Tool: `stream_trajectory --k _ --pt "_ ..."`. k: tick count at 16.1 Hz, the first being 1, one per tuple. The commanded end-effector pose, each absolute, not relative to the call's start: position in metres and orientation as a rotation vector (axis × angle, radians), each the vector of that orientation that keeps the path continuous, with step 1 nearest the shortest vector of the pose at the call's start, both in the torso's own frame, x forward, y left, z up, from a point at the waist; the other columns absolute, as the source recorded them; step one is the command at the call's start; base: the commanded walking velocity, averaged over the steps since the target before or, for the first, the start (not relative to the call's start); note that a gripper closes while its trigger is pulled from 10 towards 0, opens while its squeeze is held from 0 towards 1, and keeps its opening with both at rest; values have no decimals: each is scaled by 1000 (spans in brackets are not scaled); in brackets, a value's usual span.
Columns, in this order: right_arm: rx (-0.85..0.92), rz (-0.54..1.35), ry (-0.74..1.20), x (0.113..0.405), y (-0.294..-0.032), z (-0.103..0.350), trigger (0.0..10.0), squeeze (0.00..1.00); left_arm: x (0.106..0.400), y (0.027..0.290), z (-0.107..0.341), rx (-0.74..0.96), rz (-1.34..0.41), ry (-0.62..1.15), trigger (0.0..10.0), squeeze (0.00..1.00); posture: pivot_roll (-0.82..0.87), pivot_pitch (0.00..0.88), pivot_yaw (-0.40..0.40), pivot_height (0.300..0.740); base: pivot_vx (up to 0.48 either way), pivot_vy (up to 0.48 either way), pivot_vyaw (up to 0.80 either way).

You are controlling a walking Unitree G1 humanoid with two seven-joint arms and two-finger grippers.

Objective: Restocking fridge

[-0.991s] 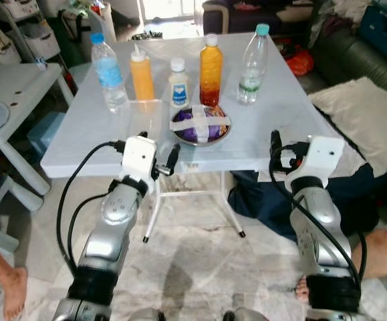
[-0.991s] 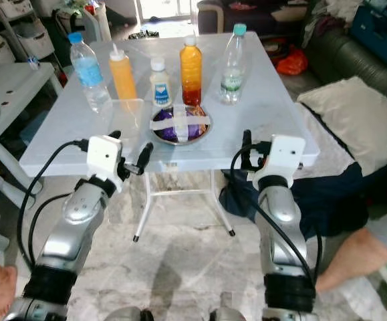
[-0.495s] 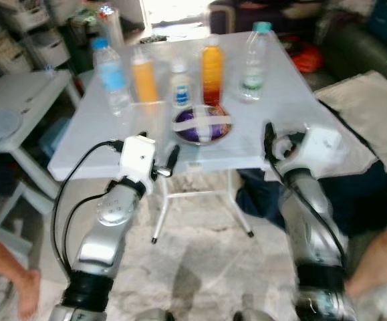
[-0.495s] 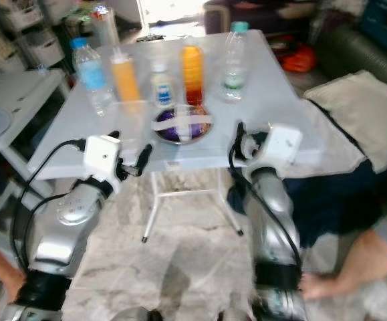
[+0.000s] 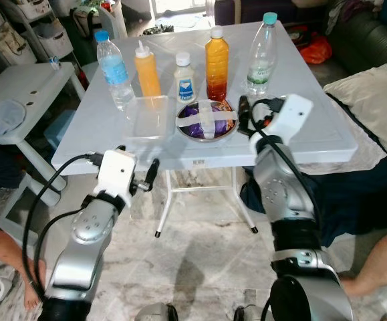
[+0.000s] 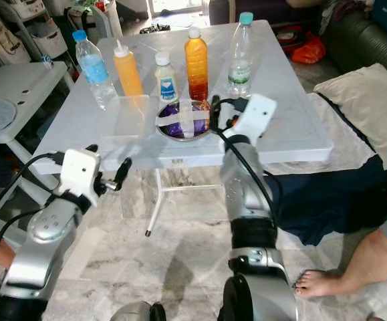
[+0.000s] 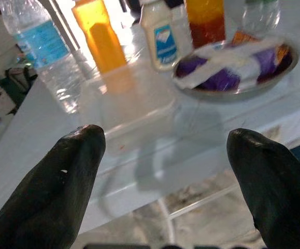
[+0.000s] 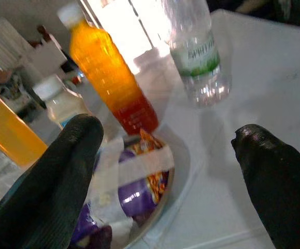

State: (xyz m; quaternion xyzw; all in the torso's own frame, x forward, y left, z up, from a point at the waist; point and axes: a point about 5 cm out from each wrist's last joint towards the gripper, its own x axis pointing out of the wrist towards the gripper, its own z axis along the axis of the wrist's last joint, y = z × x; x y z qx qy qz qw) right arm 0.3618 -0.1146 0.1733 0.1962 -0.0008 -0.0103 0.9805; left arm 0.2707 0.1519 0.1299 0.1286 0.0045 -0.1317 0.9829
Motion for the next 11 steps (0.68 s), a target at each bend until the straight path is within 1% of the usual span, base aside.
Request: stream_trajectory --k 1,4,6,7,8,11 --pt "403 -29 40 366 -111 170 10000 0 268 165 128 329 -218 21 10000 0 71 108 110 740 0 0 0" --pt "404 -46 123 372 -115 157 10000 0 263 189 121 397 -173 71 10000 0 83 116 115 740 0 0 0" --pt "409 -30 139 374 -111 153 10000 0 262 194 121 406 -164 76 10000 0 89 120 117 740 0 0 0" --pt "439 -13 157 376 -106 151 10000 0 262 194 121 405 -165 79 10000 0 92 121 119 740 0 0 0" --pt "459 -4 170 378 -100 151 10000 0 261 190 120 366 -200 94 10000 0 96 121 117 740 0 0 0" --pt "481 48 172 380 -81 157 10000 0 260 184 123 389 -213 67 10000 0 104 122 108 740 0 0 0"
